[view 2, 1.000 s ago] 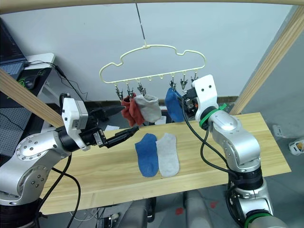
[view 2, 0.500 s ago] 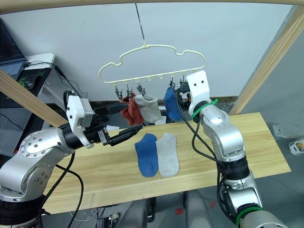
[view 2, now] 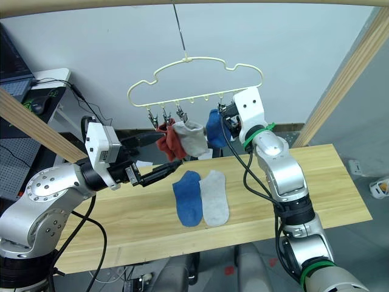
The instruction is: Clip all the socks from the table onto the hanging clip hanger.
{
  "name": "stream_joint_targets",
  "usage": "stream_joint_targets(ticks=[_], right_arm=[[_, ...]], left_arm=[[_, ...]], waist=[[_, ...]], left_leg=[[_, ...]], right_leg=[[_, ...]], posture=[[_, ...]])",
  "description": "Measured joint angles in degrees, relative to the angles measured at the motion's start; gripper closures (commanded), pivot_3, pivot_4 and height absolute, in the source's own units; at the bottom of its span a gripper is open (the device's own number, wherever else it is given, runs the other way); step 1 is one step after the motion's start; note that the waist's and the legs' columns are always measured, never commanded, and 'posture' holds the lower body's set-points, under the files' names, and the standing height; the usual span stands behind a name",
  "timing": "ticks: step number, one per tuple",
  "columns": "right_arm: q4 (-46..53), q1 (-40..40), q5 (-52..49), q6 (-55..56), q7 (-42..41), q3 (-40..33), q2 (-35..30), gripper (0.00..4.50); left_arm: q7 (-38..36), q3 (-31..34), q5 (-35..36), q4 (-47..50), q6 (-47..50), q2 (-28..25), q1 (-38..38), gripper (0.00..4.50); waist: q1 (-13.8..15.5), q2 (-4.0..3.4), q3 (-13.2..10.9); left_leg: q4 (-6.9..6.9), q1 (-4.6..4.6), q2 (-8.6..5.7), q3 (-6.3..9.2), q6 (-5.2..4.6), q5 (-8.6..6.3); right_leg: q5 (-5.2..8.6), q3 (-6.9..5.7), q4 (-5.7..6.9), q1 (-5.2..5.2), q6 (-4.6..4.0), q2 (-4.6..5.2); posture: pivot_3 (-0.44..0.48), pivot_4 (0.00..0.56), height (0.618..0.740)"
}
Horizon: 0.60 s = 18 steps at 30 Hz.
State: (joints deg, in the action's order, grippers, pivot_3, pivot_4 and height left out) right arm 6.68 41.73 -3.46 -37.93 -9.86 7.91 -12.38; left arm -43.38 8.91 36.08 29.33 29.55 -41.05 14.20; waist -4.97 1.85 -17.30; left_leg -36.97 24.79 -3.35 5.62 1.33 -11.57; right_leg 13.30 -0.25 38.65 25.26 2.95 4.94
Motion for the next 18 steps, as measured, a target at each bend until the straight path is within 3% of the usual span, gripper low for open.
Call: stream_joint_targets(ticks=[18], right_arm=[[-4.8,1.9,4.6,4.4,0.2,0.0,0.9,1.45]], left_arm=[[-1.0,0.0,-0.6,-0.2,-1.2,0.9,-0.3,0.02]], waist=[[0.0,0.0,0.0]], left_leg=[[0.0,-0.02,0.01,0.01,0.1,0.06]], right_leg=[[-0.03,-0.01,0.11,0.02,-0.05,-0.01]], posture=[[-0.118,0.244,0.74]])
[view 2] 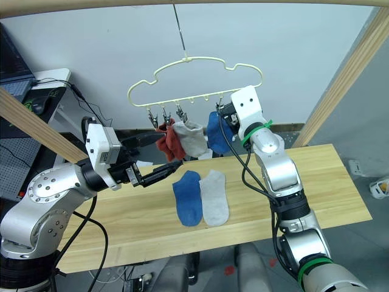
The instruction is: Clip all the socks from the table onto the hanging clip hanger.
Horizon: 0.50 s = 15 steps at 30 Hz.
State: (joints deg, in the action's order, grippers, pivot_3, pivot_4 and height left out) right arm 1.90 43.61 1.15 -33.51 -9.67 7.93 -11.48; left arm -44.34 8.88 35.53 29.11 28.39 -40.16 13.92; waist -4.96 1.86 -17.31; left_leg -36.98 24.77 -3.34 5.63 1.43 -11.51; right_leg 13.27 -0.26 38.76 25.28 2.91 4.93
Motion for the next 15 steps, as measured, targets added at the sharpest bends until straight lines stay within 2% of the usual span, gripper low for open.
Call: stream_joint_targets(ticks=[6,15], right_arm=[[0.0,0.0,0.6,-0.2,0.0,-0.2,0.0,1.45],[-1.7,0.7,0.0,-0.2,1.0,-2.2,3.5,1.45]], left_arm=[[-0.1,0.0,0.1,0.0,0.0,0.0,0.0,0.02],[-0.1,0.0,-0.1,-0.1,0.0,0.2,0.0,0.02]], waist=[[0.0,0.0,0.0],[-0.1,0.0,0.0]], left_leg=[[0.0,-0.01,0.0,0.01,0.0,0.0],[-0.01,-0.02,0.01,0.0,0.01,0.01]], right_leg=[[0.0,-0.01,0.03,0.0,0.0,0.0],[-0.01,0.01,0.07,0.01,-0.02,-0.01]], posture=[[-0.124,0.245,0.74],[-0.118,0.249,0.74]])
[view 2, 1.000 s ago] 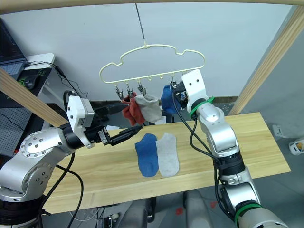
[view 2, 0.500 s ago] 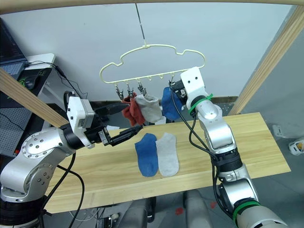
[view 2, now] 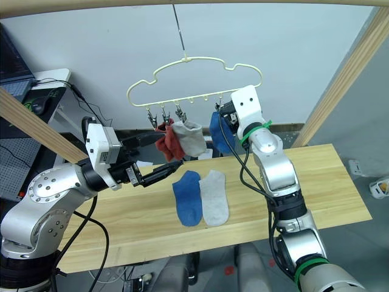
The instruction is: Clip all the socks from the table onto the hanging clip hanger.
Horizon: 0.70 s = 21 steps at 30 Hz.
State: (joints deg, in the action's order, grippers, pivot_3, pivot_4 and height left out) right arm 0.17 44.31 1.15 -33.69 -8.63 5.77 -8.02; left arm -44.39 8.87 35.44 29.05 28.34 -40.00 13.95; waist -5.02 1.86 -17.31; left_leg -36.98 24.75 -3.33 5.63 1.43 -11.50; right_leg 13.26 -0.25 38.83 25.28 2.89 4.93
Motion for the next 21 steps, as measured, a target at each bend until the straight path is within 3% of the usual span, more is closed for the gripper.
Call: stream_joint_targets(ticks=[8,21], right_arm=[[-4.4,4.8,-2.7,0.9,-0.4,-2.7,3.0,1.45],[-5.4,5.1,-4.7,0.3,-0.8,-4.3,4.6,1.45]], left_arm=[[0.0,0.0,-0.1,0.0,0.0,0.0,-0.7,0.02],[0.3,0.0,-0.1,0.1,0.0,0.0,-1.8,0.02]], waist=[[0.0,0.0,0.0],[0.0,-0.01,0.0]], left_leg=[[0.0,-0.01,0.01,0.02,0.0,0.0],[0.02,-0.01,0.01,0.03,0.0,0.0]], right_leg=[[-0.01,-0.01,0.01,0.0,-0.01,-0.02],[-0.01,-0.02,0.01,0.02,-0.02,-0.02]], posture=[[-0.102,0.25,0.74],[-0.103,0.253,0.74]])
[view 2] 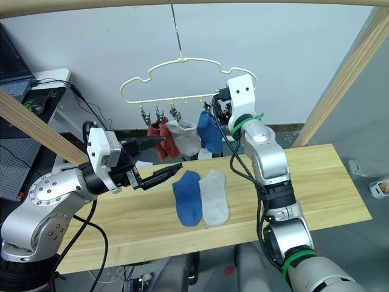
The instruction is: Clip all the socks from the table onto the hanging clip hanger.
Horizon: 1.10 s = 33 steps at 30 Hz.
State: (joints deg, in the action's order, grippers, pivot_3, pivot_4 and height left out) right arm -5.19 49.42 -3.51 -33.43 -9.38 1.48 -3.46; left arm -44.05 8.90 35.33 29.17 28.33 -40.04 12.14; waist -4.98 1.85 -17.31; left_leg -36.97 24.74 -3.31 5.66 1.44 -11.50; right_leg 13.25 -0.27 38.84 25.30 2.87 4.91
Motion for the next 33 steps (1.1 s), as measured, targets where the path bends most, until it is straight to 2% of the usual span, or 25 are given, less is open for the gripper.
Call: stream_joint_targets(ticks=[5,8,10,28,33], right_arm=[[5.2,-3.0,1.3,-2.6,1.4,1.5,-0.5,1.45],[8.0,-4.6,1.9,-4.7,2.5,2.1,0.4,2.01],[9.6,-5.2,2.1,-5.8,3.3,2.1,1.1,2.63],[10.7,-5.3,2.3,-7.5,5.7,2.0,3.0,2.63],[12.9,-6.5,3.7,-8.4,6.0,2.8,1.6,2.63]], left_arm=[[0.2,0.0,0.0,0.0,0.0,0.0,-0.2,0.02],[0.2,0.0,-0.1,0.0,0.0,0.0,-0.1,0.0],[0.3,-0.1,-0.1,0.0,0.0,0.0,-0.1,0.0],[0.7,-0.7,-0.1,0.1,0.0,0.0,-0.1,0.0],[0.7,-0.7,-0.2,0.2,0.0,0.0,-0.2,0.0]], waist=[[0.0,0.0,0.0],[0.0,0.0,0.0],[0.0,0.0,0.0],[0.0,0.0,0.0],[0.0,0.0,0.0]], left_leg=[[0.01,0.0,0.0,0.01,0.0,0.0],[0.0,0.0,0.01,0.01,0.0,0.0],[0.0,0.0,0.01,0.02,0.0,0.0],[0.0,0.0,0.01,0.02,0.0,0.01],[0.01,0.0,0.0,0.01,0.0,0.01]], right_leg=[[0.0,0.0,0.0,0.0,0.0,0.0],[0.0,0.0,0.0,0.01,0.0,0.0],[0.0,0.0,0.01,0.0,0.0,0.0],[0.0,-0.01,0.0,0.0,0.0,0.0],[0.0,0.0,-0.01,0.0,0.0,0.0]], posture=[[-0.107,0.253,0.74],[-0.113,0.255,0.74],[-0.113,0.255,0.74],[-0.116,0.252,0.74],[-0.119,0.251,0.74]])
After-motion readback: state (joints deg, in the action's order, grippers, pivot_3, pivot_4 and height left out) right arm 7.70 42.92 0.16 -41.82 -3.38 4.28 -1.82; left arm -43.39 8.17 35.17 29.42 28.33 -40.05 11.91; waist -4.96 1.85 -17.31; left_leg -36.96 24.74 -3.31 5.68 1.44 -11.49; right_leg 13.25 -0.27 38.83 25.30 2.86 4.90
